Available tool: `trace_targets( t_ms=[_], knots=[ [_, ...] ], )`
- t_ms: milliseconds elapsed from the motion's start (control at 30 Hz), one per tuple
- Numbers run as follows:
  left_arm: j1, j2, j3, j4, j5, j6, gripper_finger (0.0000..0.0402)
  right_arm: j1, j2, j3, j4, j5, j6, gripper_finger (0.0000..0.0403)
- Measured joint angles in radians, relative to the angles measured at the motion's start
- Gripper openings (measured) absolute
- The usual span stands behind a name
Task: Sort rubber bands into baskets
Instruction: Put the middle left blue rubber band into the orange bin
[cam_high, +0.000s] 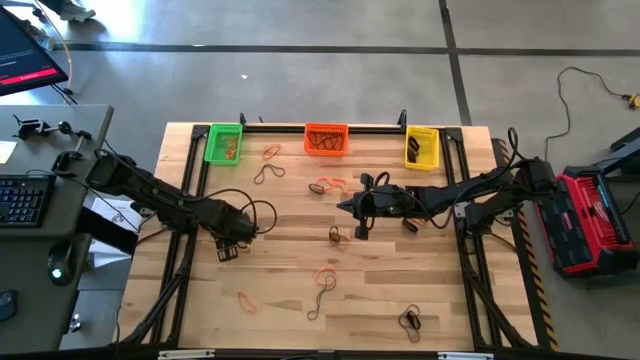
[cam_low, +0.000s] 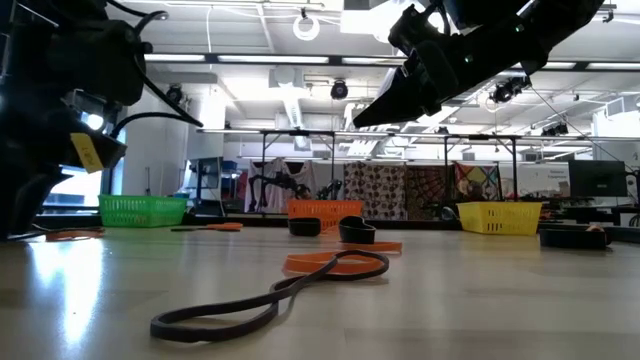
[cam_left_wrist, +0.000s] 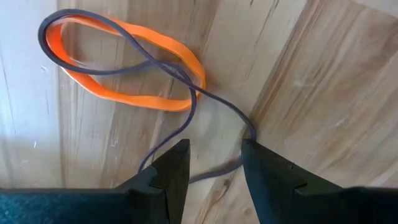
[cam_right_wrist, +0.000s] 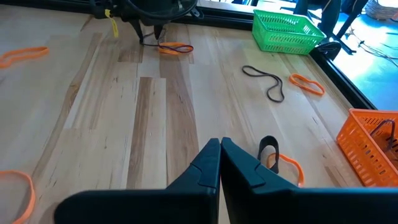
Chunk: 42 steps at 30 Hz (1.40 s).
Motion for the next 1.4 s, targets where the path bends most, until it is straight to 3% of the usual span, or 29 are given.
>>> trace_targets(
  t_ms=[433, 700, 867, 1133, 1400],
  knots=[
    [0.000, -0.001, 0.071, -0.003, 0.004, 0.029, 0.0138, 0.000, 0.000, 0.000, 0.000, 0.000, 0.011, 0.0000],
    [0.002, -0.001, 0.031, 0.016, 0.052, -0.074, 0.0138, 0.000, 0.000, 0.000, 0.000, -0.010, 0.011, 0.0000],
    [0.001, -0.001, 0.025, 0.035, 0.065, -0.057, 0.0138, 0.000, 0.000, 0.000, 0.000, -0.011, 0.011, 0.0000],
    [0.002, -0.001, 0.025, 0.066, -0.022, 0.000, 0.0138, 0.000, 0.000, 0.000, 0.000, -0.011, 0.011, 0.0000],
    [0.002, -0.001, 0.017, 0.075, -0.008, 0.017, 0.0138, 0.000, 0.000, 0.000, 0.000, -0.011, 0.011, 0.0000]
  ],
)
